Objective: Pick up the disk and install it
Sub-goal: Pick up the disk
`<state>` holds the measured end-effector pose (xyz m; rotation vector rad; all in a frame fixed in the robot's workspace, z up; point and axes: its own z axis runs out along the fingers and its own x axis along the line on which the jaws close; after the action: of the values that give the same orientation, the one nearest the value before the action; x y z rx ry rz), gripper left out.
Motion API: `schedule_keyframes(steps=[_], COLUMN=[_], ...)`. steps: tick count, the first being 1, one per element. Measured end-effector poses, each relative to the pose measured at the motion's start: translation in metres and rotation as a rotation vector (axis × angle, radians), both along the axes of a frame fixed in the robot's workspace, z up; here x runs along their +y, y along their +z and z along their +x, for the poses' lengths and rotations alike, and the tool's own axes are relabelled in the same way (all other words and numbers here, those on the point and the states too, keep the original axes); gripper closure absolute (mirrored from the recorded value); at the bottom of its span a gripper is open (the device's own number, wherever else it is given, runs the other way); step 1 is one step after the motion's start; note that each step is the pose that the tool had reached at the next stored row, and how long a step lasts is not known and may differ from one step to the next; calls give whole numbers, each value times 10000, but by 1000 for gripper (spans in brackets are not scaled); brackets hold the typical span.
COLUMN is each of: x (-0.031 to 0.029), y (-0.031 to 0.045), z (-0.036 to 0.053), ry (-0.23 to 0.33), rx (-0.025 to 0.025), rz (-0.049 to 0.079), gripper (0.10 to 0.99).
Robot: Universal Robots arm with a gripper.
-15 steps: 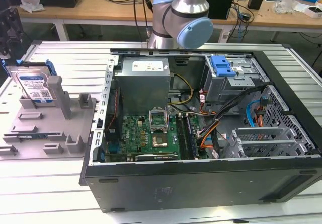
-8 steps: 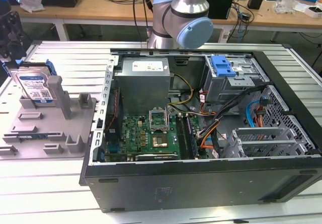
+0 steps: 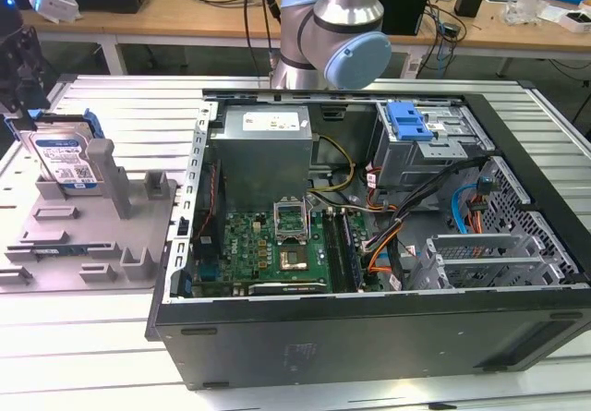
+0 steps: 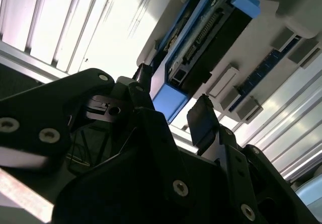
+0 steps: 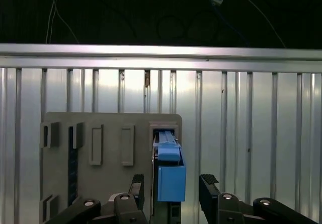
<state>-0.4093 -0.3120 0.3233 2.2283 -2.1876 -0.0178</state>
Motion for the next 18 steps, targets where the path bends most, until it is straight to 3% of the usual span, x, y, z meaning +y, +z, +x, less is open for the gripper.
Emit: schedule_keyframes(steps=[18], x=[-3], y=[-140], z=[-17], ry=[12], rx=[12], rz=[0], gripper=[529])
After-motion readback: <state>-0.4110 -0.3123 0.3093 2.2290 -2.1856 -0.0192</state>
